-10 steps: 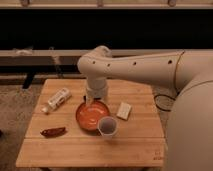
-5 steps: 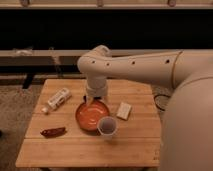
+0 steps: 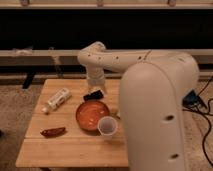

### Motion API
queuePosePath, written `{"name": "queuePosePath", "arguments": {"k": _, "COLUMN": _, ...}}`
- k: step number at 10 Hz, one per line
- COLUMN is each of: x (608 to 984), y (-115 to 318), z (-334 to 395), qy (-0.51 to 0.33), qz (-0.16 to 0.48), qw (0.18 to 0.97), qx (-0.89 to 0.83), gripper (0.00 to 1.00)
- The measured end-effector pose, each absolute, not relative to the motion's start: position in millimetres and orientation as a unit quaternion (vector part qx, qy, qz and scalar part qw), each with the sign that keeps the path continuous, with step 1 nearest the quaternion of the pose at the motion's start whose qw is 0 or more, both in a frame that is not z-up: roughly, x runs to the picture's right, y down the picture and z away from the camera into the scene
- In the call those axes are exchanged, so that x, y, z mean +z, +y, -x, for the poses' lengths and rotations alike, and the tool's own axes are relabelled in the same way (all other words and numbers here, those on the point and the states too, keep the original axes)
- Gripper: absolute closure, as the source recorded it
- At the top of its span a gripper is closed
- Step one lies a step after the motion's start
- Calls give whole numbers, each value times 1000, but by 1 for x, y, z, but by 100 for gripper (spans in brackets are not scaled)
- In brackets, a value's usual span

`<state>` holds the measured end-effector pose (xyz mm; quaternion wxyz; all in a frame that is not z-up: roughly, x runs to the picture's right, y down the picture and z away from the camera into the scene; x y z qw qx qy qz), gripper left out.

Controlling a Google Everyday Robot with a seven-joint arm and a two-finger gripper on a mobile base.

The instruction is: Place the eraser in the ceramic cup

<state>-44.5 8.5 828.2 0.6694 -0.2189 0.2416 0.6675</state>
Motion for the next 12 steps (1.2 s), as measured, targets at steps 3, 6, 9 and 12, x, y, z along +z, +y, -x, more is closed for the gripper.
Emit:
{"name": "queuePosePath", "arguments": {"k": 3, "x": 907, "y": -2, "z": 51, "qy": 252, "qz": 208, "qw": 643, "qx": 693, "gripper": 35}}
{"name": "queuePosePath", "arguments": {"k": 6, "x": 952, "y": -2, "z": 68, "qy": 255, "qz": 210, "qw": 622, "qx": 709, "gripper": 35}}
{"name": "queuePosePath", "arguments": {"k": 9, "x": 961, "y": 6, "z": 68, "qy": 266, "qz": 218, "qw": 611, "qx": 713, "gripper": 35}}
{"name": "queuePosePath", "arguments": {"k": 12, "x": 957, "y": 15, "z": 56, "qy": 279, "qz": 219, "qw": 604, "qx": 713, "gripper": 35}}
